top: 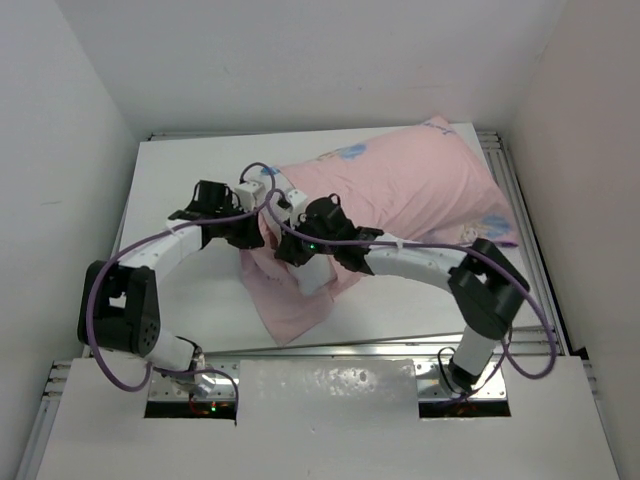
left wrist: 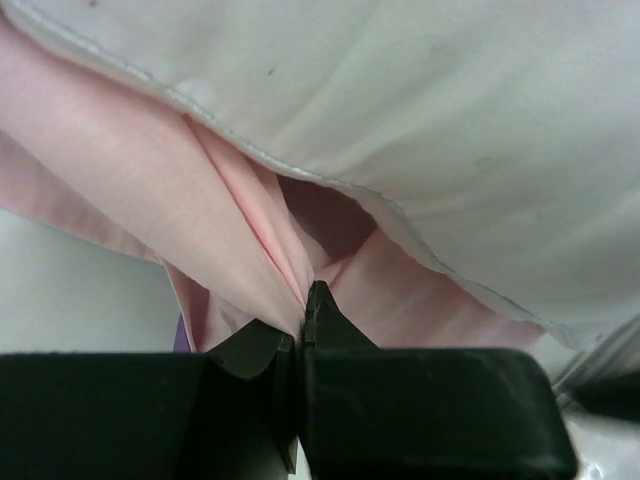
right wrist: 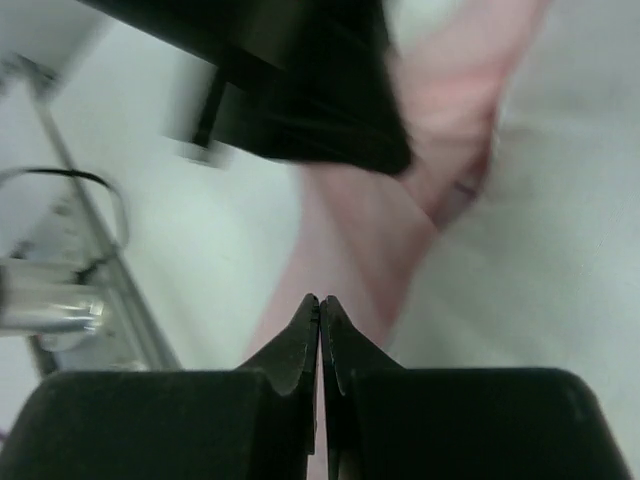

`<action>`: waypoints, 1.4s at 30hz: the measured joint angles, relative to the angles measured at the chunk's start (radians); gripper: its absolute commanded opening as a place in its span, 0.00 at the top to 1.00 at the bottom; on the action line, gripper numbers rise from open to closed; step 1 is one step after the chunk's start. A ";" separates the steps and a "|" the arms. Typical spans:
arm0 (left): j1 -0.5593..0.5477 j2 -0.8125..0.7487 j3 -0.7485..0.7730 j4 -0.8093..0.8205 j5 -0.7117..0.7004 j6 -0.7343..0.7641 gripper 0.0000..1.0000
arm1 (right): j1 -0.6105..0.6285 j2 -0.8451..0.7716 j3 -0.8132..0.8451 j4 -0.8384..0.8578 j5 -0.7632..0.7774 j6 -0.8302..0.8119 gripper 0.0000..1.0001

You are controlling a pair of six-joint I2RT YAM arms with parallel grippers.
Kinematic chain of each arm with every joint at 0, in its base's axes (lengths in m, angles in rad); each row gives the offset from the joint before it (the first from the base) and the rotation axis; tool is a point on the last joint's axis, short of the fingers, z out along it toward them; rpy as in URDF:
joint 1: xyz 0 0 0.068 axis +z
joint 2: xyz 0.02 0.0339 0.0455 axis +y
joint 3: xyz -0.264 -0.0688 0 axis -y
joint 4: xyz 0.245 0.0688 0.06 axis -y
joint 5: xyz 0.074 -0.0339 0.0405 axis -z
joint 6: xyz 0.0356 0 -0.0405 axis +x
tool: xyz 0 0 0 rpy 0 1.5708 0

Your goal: Put the pillow into the pillowcase

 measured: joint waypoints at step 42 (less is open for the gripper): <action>0.213 -0.101 0.129 -0.275 0.349 0.212 1.00 | -0.083 0.348 0.000 0.113 0.018 -0.262 0.97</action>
